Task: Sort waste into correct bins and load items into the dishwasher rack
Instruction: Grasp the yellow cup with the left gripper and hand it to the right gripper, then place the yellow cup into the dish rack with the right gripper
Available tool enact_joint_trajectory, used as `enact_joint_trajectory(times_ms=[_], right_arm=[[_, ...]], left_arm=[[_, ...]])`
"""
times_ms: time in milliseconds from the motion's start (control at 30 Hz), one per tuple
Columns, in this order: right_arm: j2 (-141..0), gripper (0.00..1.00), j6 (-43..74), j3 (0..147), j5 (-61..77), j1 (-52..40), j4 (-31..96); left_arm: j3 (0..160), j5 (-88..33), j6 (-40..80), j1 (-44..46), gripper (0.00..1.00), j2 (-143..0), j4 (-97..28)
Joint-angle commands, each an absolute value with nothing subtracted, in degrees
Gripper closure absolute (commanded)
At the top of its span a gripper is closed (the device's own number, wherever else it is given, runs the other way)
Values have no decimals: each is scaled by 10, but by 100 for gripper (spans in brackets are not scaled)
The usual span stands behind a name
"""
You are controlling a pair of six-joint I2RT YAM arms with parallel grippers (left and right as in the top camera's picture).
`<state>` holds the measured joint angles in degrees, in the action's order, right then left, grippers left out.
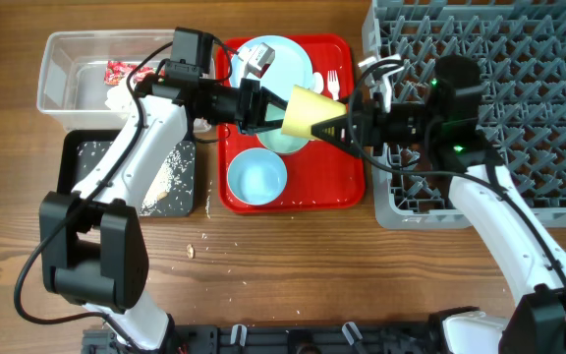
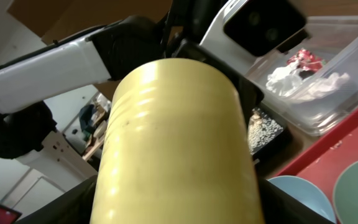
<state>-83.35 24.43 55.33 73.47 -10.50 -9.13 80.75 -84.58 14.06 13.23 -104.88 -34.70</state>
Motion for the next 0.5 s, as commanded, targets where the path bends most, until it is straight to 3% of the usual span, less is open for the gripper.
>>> enact_joint_trajectory(times_ms=[0,133,300,467], right_arm=[[-840,27,248,559,729,-117,-94],[-840,41,257,559,716,-117,-99],[-840,45,256,559,701,-112,-101],[-840,50,257,559,704,-79,-98]], left_arm=[[813,-868,140,133,96,-1040,-344],[813,-868,140,133,96,-1040,-345],[813,-868,140,133,94,-1040,-345],[813,-867,140,133,78,-1040,-345]])
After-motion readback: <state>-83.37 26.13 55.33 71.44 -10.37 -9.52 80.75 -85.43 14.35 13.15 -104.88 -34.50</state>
